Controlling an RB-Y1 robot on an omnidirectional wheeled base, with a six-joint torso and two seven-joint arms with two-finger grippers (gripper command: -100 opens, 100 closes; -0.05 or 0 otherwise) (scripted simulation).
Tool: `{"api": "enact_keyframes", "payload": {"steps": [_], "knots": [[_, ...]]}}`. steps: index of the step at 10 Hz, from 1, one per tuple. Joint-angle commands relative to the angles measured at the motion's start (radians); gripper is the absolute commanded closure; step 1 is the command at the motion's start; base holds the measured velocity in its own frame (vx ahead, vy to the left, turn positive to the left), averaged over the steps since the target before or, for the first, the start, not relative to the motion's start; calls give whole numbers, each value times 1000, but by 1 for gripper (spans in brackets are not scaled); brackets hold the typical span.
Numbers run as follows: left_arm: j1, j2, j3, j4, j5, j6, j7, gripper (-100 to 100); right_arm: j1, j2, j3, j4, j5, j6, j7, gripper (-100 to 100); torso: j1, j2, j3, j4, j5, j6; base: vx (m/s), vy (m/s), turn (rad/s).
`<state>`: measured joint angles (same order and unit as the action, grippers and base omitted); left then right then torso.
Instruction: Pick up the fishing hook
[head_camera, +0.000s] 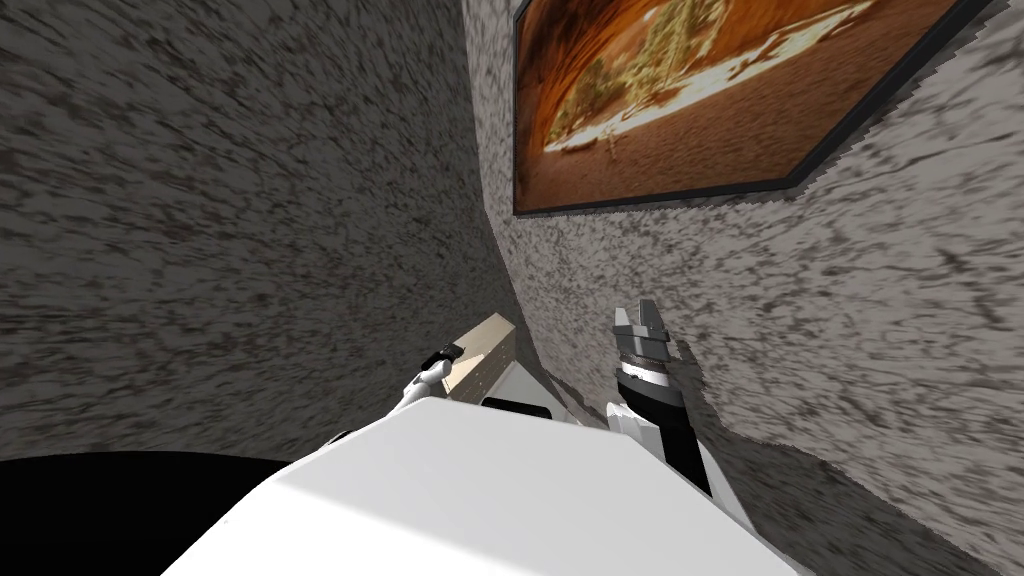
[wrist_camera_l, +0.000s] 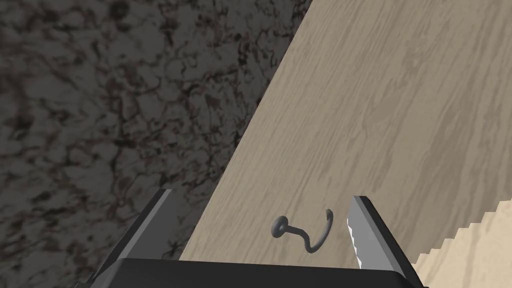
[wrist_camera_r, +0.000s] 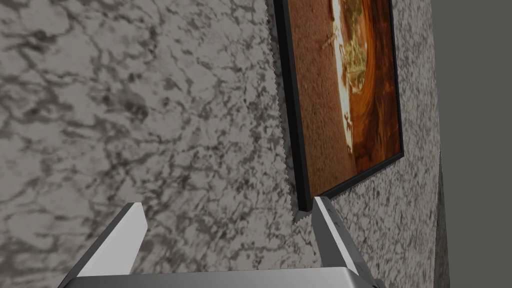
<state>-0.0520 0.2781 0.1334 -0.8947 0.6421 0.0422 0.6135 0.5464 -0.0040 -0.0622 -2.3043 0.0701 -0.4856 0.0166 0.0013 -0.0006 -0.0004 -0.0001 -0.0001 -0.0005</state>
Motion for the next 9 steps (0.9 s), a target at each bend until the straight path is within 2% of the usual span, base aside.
{"api": "enact_keyframes", "payload": {"steps": [1, 4, 7, 8, 9], "knots": [[-10, -1, 8, 50, 29, 17, 31, -100, 0, 0, 0, 0, 0, 0, 0, 0, 0, 0, 0, 0, 0, 0, 21, 29, -93], [-38, -11, 30, 149, 83, 45, 87, -100, 0, 0, 0, 0, 0, 0, 0, 0, 1, 0, 0, 0, 0, 0, 13, 40, -86], [-51, -20, 41, 196, 110, 57, 117, -100, 0, 0, 0, 0, 0, 0, 0, 0, 1, 1, 1, 0, 0, 0, 0, 44, -60], [-50, -19, 43, 186, 101, 58, 108, -100, 0, 0, 0, 0, 0, 0, 0, 0, 1, 1, 1, 0, 0, 0, 1, 19, -12], [-51, -19, 43, 188, 102, 58, 111, 0, 0, 0, 0, 0, 0, 0, 0, 0, 0, 1, 1, 0, 0, 0, 0, 0, 0]]}}
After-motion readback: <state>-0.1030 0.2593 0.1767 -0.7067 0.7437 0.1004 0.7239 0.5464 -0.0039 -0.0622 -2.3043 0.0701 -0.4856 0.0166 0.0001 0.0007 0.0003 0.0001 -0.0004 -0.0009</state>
